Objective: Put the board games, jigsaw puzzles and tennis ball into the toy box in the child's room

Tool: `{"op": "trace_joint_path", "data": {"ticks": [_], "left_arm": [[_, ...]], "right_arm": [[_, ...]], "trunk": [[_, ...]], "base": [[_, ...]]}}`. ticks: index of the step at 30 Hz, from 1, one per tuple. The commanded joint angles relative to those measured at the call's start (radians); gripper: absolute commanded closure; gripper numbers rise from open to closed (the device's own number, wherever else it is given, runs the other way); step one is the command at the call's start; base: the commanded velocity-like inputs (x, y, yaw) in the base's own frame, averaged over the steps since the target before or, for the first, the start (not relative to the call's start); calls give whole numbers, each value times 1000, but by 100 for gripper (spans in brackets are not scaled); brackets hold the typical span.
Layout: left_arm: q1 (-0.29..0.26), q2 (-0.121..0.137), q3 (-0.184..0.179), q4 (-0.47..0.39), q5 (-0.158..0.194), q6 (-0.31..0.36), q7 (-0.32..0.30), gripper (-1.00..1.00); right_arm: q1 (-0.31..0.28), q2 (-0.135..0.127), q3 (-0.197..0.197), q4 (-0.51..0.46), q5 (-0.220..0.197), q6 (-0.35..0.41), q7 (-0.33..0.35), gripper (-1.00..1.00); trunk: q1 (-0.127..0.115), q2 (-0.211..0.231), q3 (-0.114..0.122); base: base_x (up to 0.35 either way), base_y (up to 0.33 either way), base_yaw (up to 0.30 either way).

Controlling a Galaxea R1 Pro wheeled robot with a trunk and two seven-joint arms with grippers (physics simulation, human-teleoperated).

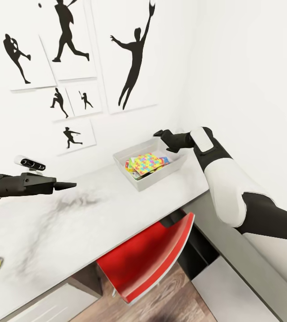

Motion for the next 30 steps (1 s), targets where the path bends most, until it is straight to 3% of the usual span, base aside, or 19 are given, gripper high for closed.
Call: {"op": "trace_joint_path", "data": {"ticks": [1, 30], "left_arm": [[-2, 1, -4, 0, 1, 11, -6, -100], [-2, 1, -3, 0, -1, 11, -6, -100]], "right_arm": [[-1, 1, -5, -1, -10, 3, -10, -100], [-1, 2, -2, -2, -10, 3, -10, -100]], "trunk": [[1, -2, 0], [1, -2, 48]], "base": [[0, 0, 0], [0, 0, 0]]}}
